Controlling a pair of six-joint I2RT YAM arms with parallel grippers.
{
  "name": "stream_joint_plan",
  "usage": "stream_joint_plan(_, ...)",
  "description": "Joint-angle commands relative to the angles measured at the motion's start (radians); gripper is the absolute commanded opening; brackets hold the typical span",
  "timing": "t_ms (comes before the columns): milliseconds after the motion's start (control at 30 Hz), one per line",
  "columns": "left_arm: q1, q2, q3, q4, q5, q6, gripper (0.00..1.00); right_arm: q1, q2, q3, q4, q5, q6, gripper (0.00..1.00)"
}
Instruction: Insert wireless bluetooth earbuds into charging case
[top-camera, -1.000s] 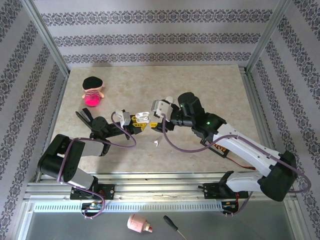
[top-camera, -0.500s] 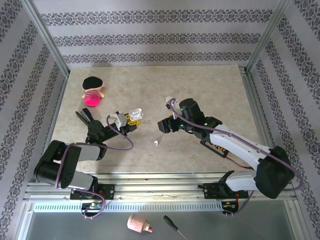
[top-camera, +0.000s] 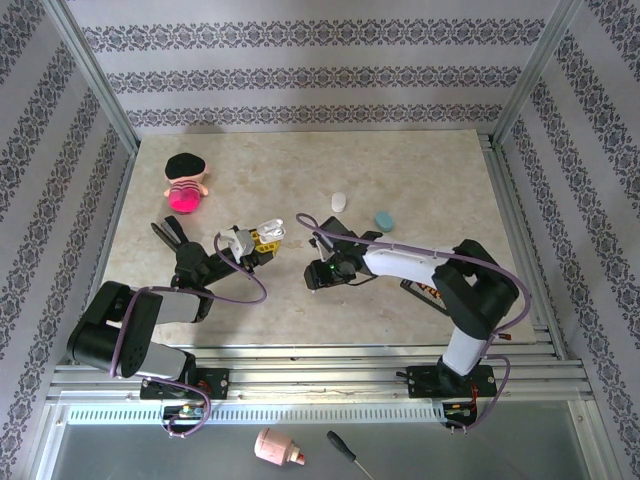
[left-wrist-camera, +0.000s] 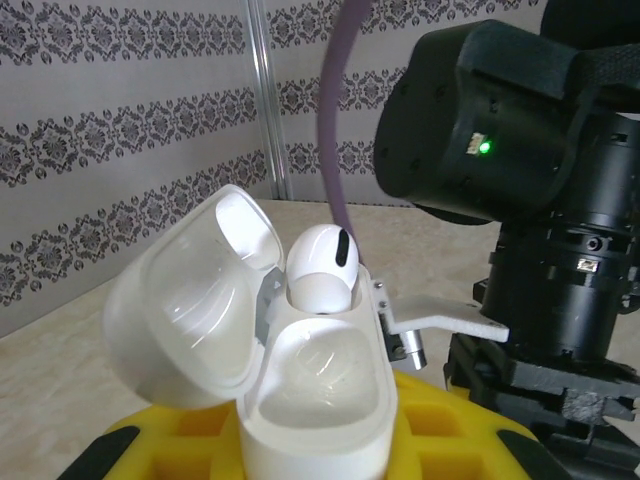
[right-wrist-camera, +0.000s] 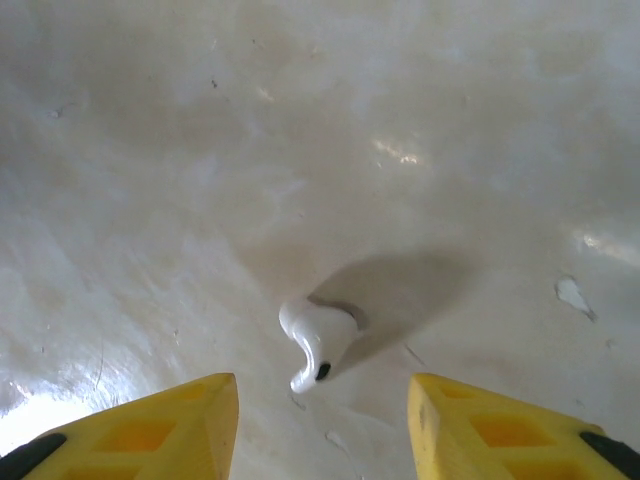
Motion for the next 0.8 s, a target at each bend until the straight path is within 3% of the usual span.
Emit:
stream_joint_plan(0,0.010,-0.022,-0.017,0.004,0.008,0.021,0.00,-0.001,0.042,0.058,-0.041,-0.050,-0.071,0.50)
stream_joint_plan(300,0.009,-0.038,-0.018,-0.010,0.022,0.011,0.00,-0.014,0.146,0.122,-0.032,-0.148,-0.203,0.54)
stream_joint_plan(767,0.010,-0.064,-0.011,-0.053,0.018,0.028,0.00,-0.013,0.083,0.036,-0.076,-0.054,-0.152,0.35)
